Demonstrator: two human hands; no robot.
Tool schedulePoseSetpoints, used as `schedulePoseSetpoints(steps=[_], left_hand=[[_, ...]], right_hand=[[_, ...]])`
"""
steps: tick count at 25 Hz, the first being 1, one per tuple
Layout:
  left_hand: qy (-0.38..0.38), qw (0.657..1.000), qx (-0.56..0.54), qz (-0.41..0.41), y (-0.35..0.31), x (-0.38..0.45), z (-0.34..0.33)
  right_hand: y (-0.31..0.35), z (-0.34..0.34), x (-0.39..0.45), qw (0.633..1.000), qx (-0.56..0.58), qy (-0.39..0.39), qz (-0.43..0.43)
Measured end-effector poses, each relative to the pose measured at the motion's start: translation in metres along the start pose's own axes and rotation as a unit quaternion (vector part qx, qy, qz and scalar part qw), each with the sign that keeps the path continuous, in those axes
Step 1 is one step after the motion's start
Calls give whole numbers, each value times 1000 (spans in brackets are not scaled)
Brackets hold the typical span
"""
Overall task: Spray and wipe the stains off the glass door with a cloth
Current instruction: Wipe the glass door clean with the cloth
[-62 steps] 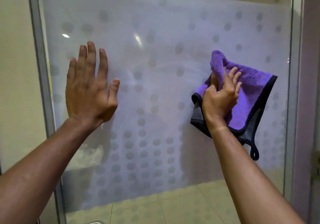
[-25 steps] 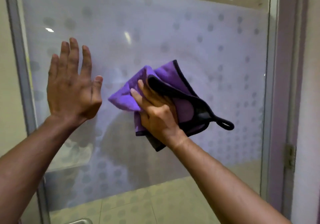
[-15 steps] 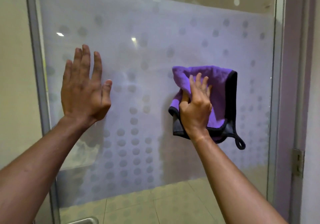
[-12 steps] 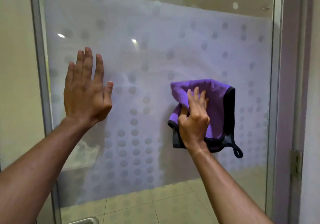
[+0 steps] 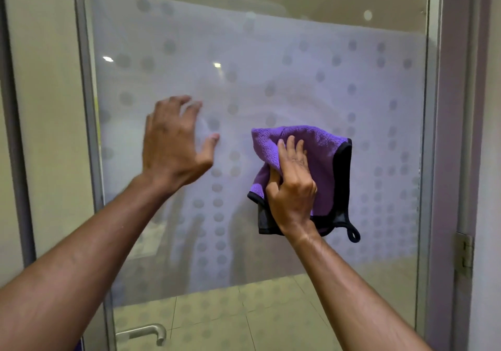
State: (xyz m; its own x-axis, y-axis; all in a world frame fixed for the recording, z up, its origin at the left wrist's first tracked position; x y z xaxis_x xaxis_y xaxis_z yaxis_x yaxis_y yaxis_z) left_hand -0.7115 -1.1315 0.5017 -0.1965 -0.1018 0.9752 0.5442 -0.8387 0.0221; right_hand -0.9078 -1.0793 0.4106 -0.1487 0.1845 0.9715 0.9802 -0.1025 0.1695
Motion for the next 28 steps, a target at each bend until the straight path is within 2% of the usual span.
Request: schedulePoseSetpoints(steps=[3,5,9,15,19,21,24,26,28], left_hand=[[55,974,-207,74,-34,8,-10],[88,956,-248,132,-45,11,-17],[104,956,-231,148,-54,11,-13],[94,976,-165,108,-64,11,2],[105,983,-121,94,-58,10,15],[114,983,-104,94,-55,7,23],[126,984,-82,91,-50,3,39],[137,984,-61,92,-47,-2,51],[144,983,-48,101,-43,-8,62]], right_hand=[[8,2,-3,1000,4,5,-4],[14,5,-5,1000,10,13,-5],[22,14,-4,999,27,25,-8],[22,27,-16,994,88,61,-5],[11,37,-17,993,108,24,-33],[6,41,-14,992,115,33,-48],[-4,41,-8,976,150,116,-105],[-9,32,-2,934,219,233,-158],[-7,22,0,895,248,341,-147]])
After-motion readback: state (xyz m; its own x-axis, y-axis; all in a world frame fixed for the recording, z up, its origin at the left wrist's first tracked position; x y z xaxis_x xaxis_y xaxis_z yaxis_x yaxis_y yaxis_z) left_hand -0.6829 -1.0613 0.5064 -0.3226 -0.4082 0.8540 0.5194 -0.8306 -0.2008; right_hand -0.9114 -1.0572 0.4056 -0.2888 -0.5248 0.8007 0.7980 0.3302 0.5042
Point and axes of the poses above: each hand's wrist, its own x-axis towards the middle knuckle, its own z-axis out of the back of the hand, y = z × x, the point moved 5 cm from there along x, towards the middle knuckle, and after that the axes turned 10 degrees about -x, right-handed, at the moved point
